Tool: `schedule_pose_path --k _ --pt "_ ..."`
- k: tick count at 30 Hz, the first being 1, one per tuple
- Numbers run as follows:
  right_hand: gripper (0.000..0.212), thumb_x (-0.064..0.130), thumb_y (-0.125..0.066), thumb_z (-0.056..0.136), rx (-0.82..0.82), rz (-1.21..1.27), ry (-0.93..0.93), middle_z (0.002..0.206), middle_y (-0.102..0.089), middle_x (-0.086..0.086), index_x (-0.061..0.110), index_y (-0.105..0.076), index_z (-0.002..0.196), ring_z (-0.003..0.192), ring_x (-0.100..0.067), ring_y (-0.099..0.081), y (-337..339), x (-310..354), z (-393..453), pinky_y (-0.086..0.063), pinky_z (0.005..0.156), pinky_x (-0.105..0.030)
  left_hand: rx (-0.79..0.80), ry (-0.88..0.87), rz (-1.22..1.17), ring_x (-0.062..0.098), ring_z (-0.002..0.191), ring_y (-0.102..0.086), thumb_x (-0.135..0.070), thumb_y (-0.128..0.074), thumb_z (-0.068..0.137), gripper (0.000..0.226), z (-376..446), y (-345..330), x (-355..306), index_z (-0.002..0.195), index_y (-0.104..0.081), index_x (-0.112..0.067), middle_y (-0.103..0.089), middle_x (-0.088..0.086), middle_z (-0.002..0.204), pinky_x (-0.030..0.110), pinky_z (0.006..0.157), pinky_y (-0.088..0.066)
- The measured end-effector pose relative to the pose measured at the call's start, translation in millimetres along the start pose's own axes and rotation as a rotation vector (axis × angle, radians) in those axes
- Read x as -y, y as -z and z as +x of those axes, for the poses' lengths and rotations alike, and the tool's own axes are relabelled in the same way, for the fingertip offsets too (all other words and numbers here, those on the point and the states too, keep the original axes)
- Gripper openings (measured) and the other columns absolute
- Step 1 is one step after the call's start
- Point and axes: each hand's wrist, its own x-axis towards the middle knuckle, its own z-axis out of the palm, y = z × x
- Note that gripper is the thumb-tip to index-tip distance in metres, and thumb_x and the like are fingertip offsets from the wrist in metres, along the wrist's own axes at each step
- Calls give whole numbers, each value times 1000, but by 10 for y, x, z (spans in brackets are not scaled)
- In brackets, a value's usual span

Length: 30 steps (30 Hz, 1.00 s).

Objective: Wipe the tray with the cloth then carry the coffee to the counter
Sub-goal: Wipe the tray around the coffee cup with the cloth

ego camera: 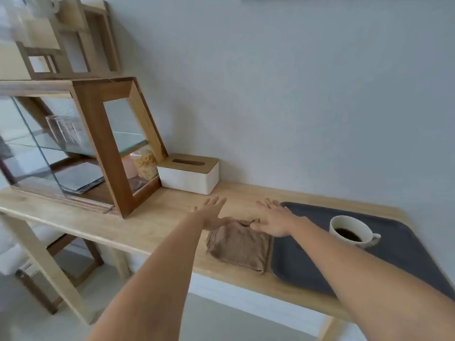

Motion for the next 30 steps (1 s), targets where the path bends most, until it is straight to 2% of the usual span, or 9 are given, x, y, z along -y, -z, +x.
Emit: schedule_pose_path --k 4,9,15,17,20,22,25,28,30 --pt "107 85 -41 70 127 -25 60 163 4 -3 30 0 152 149 -27 3 -338 108 -11 -7 119 -55 144 15 -100 25 149 9 -67 -43 86 86 -16 -319 114 152 2 -35 10 -2 163 59 117 -6" --pt "109 79 -49 72 -24 28 90 162 -10 -3 20 -7 153 148 -29 -10 -553 219 -121 -9 120 -48 67 6 -93 23 149 12 -68 -42 85 84 -36 -671 193 151 3 -39 16 -1 162 54 117 3" --pt "72 51 -65 82 -259 239 100 135 -53 -11 11 -47 138 128 -30 -43 -721 358 -302 -38 105 -38 -54 -83 -167 15 149 9 -88 -34 65 103 -123 -812 240 149 5 -43 11 -7 162 51 117 5" --pt "50 39 -66 86 -306 235 137 116 -63 -13 9 -59 125 113 -32 -54 -699 423 -358 -46 91 -38 -29 -139 -274 11 149 6 -90 -43 59 110 -149 -804 271 149 3 -46 8 -10 162 50 118 5" --pt "41 34 -67 86 -431 264 201 107 -67 -11 9 -64 118 103 -29 -58 -487 438 -478 -49 85 -38 25 -195 -482 9 147 -4 -81 -65 55 109 -161 -780 281 143 -6 -58 2 -17 160 48 120 0" --pt "39 35 -67 85 -535 263 238 107 -69 -8 10 -66 116 102 -26 -58 -256 363 -586 -49 88 -38 8 -226 -629 6 145 -11 -67 -75 58 96 -175 -759 163 138 -24 -58 -8 -21 155 45 119 -13" --pt "38 39 -67 85 -616 213 195 106 -67 -4 15 -68 114 104 -25 -51 52 107 -774 -44 92 -38 -121 -332 -821 3 127 -45 -33 -75 79 46 -166 -661 -193 121 -60 -28 -49 -11 140 31 105 -35" --pt "38 38 -66 85 -639 185 63 109 -60 -5 16 -68 116 110 -24 -46 168 -218 -953 -39 98 -38 -192 -419 -789 5 86 -64 -30 -73 81 21 -156 -557 -610 97 -70 -16 -71 -6 91 27 78 -47" --pt "37 32 -66 87 -587 187 -3 115 -57 -6 14 -65 119 114 -22 -47 132 -366 -1036 -39 101 -36 -216 -386 -717 9 86 -65 -34 -74 79 24 -116 -591 -809 96 -70 -18 -71 -6 88 27 75 -48"
